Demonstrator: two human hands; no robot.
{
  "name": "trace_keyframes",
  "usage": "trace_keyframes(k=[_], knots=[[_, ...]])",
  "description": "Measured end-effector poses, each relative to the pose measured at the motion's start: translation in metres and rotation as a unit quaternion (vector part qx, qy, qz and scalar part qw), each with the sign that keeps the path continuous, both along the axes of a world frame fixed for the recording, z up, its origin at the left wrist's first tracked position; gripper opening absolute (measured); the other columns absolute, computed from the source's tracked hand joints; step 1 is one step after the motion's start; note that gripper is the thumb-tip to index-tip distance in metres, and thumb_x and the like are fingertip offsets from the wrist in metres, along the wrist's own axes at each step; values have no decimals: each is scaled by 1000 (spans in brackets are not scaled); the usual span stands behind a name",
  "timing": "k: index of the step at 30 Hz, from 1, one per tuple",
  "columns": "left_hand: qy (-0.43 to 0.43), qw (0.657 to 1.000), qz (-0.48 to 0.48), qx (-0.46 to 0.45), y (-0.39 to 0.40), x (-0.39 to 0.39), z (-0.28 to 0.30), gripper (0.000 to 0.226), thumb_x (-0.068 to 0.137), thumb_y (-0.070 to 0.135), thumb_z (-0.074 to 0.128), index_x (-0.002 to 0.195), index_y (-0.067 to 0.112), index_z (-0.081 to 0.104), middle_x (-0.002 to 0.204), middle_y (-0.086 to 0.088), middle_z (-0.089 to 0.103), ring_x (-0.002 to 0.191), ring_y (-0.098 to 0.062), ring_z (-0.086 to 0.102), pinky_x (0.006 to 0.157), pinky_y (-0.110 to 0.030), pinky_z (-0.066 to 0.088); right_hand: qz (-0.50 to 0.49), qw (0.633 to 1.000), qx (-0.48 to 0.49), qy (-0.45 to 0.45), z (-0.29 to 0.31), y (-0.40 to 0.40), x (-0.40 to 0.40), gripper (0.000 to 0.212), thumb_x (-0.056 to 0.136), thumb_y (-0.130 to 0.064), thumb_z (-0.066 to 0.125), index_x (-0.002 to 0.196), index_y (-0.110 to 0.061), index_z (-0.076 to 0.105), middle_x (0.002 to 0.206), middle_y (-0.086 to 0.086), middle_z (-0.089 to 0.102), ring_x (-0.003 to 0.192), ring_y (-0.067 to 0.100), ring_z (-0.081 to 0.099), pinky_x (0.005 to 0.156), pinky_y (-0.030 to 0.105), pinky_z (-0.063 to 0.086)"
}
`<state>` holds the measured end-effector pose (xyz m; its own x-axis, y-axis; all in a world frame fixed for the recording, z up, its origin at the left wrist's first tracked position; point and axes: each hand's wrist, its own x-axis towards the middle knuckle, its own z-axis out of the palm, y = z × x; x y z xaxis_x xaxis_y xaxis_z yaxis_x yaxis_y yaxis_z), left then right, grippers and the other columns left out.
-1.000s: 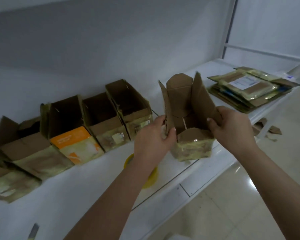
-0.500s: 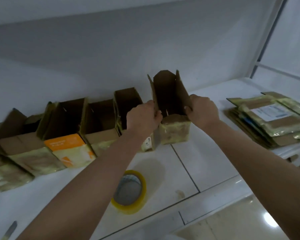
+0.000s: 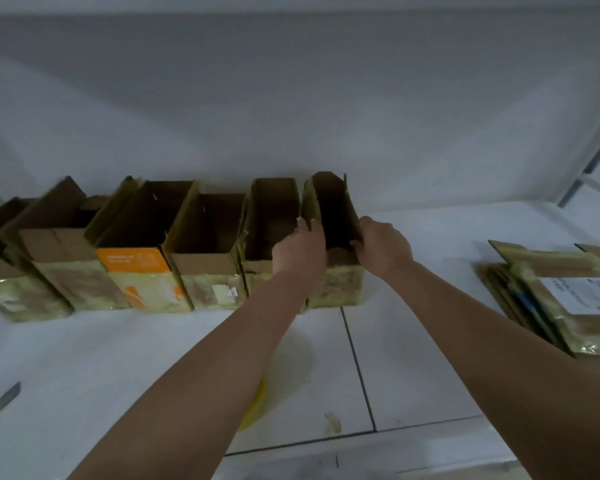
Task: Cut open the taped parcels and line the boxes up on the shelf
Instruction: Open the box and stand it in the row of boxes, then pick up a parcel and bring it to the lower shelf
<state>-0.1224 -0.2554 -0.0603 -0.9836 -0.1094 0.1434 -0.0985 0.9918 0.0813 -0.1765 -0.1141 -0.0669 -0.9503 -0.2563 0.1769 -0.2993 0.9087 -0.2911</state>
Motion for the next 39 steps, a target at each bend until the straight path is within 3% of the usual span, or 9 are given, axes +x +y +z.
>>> trace_keyframes(k=[4,8,13,21,25,28,32,35,39], knots=[[10,998,18,58,-8,2,-2,65,103,37,41,156,13,11,162,-6,18,123,-30,55,80,-41,52,-6,1000,-6,-6,2,16,-2,50,94,-48,56,122,-8,46,106,14,64,96,36,64,66,34,43],[15,997,17,72,-9,5,-2,75,99,47,47,156,17,9,162,-6,21,129,-29,51,88,-43,52,-8,1000,-9,16,12,29,-1,64,92,-55,56,137,-13,37,105,9,67,99,35,65,71,36,44],[51,994,-14,95,-9,11,11,83,93,53,54,155,20,10,157,-7,30,128,-29,51,90,-45,54,2,995,44,91,24,56,11,60,95,-55,48,140,-17,38,112,7,68,98,32,66,70,34,44],[114,974,-186,61,59,15,34,56,98,43,49,145,16,34,143,-5,46,130,-25,45,90,-40,51,-66,987,84,118,25,119,58,53,95,-46,52,135,-12,46,106,13,66,104,32,60,77,37,48],[77,960,-263,58,108,19,23,52,99,40,49,143,15,39,142,-5,46,129,-26,44,93,-40,48,-133,982,90,100,19,165,91,50,93,-40,56,134,-12,49,119,15,62,115,35,54,76,41,49],[56,950,-304,51,144,21,12,50,99,40,47,142,17,39,142,-2,47,128,-24,44,92,-38,46,-180,973,120,83,11,199,112,47,93,-42,54,129,-12,50,115,13,62,112,35,52,69,37,43],[42,933,-353,52,199,22,8,48,99,40,47,140,16,42,139,-3,49,124,-23,46,87,-35,45,-242,960,123,70,4,248,134,49,93,-44,52,133,-16,51,118,9,65,115,32,52,73,37,47],[34,925,-373,59,242,17,4,45,98,40,48,136,16,46,134,-4,52,120,-24,48,80,-34,41,-259,956,126,56,2,285,140,50,90,-43,56,132,-17,52,118,7,65,114,31,52,76,36,47],[18,928,-358,105,295,4,-2,48,96,41,50,138,19,46,133,-5,53,120,-26,49,84,-36,43,-268,956,106,56,1,332,133,47,91,-44,55,130,-18,54,113,6,66,113,30,53,76,38,48]])
